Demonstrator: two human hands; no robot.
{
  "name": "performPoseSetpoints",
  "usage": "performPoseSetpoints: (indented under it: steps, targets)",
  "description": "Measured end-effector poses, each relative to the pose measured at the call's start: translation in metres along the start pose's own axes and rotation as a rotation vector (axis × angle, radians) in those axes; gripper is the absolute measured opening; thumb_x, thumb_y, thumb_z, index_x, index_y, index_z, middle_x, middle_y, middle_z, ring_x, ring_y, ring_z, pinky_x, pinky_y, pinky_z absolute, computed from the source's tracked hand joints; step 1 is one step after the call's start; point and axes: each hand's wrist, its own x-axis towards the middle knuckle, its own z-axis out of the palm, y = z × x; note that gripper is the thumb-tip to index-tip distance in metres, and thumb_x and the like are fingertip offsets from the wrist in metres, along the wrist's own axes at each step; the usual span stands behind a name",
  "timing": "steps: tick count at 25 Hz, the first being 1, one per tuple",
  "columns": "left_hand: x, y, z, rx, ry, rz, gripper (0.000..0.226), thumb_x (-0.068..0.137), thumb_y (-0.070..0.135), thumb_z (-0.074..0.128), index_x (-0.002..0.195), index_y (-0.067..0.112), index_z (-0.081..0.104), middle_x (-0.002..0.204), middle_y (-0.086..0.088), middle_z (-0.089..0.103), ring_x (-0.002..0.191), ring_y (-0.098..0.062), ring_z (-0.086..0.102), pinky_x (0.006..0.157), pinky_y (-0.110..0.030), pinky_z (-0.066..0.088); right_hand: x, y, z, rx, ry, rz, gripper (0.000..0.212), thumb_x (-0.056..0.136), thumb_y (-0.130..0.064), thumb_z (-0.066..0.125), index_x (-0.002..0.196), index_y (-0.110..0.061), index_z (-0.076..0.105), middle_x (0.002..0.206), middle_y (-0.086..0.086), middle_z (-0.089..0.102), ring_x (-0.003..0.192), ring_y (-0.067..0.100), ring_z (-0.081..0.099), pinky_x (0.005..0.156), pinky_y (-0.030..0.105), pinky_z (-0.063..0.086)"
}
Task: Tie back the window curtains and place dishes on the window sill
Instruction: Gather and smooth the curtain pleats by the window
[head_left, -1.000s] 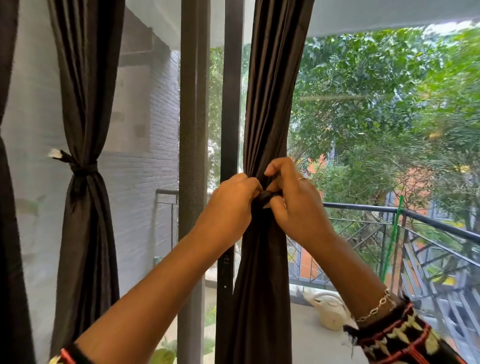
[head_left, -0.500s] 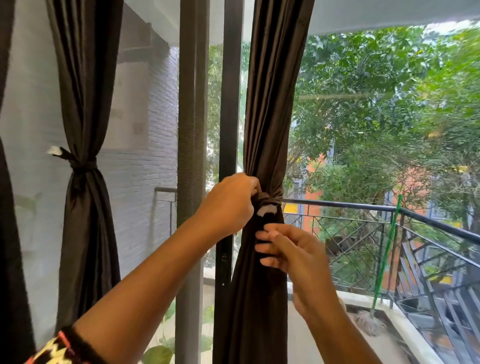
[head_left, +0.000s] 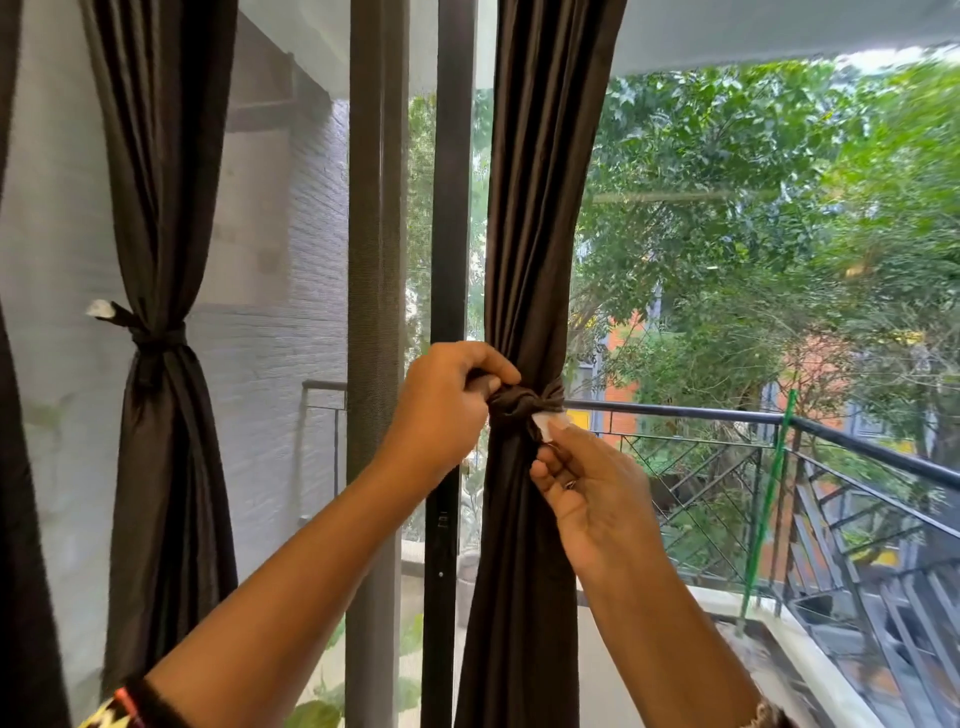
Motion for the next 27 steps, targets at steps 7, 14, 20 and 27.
performPoseSetpoints:
  steps: [7, 14, 20, 27]
  targets:
    - [0.001, -0.005, -0.001, -0.043, 0.287, 0.140, 0.028, 0.083, -0.016, 0.049, 0.090, 0.008, 0.062, 0.071, 0.002, 0.055, 0.073, -0.015, 0.059, 0.066, -0.037, 0.054, 0.006, -0.003, -0.023, -0.072, 0.079, -0.096, 0.016, 0.080, 0.004, 0.060, 0.066, -0.004, 0.059, 0.043, -0.001, 0.056, 0.040, 0.006, 0.054, 0.044, 0.017, 0.050]
    - [0.011, -0.016, 0.002, -0.078, 0.221, 0.202, 0.013, 0.088, 0.019, 0.057, 0.101, 0.020, 0.056, 0.083, 0.001, 0.061, 0.076, -0.007, 0.058, 0.064, -0.023, 0.052, 0.018, -0.015, -0.024, -0.700, 0.008, -0.523, 0.018, 0.078, 0.001, 0.065, 0.067, -0.012, 0.063, 0.066, 0.003, 0.065, 0.064, 0.013, 0.061, 0.066, 0.024, 0.052]
    - [0.075, -0.003, 0.019, -0.097, 0.195, 0.305, 0.042, 0.081, 0.040, 0.057, 0.120, 0.031, 0.045, 0.118, 0.012, 0.053, 0.108, 0.003, 0.049, 0.082, -0.016, 0.047, 0.070, -0.070, 0.019, -0.811, -0.081, -0.782, 0.017, 0.082, -0.005, 0.064, 0.081, -0.022, 0.064, 0.084, -0.003, 0.068, 0.079, 0.003, 0.063, 0.070, 0.012, 0.048]
    - [0.173, 0.058, 0.019, -0.242, 0.155, 0.495, 0.066, 0.072, 0.053, 0.062, 0.130, 0.040, 0.034, 0.127, 0.016, 0.048, 0.115, 0.003, 0.047, 0.095, -0.018, 0.041, 0.130, -0.177, 0.129, -0.892, -0.223, -1.043, 0.031, 0.082, -0.043, 0.058, 0.107, -0.026, 0.054, 0.099, -0.008, 0.063, 0.098, 0.010, 0.060, 0.087, 0.029, 0.046]
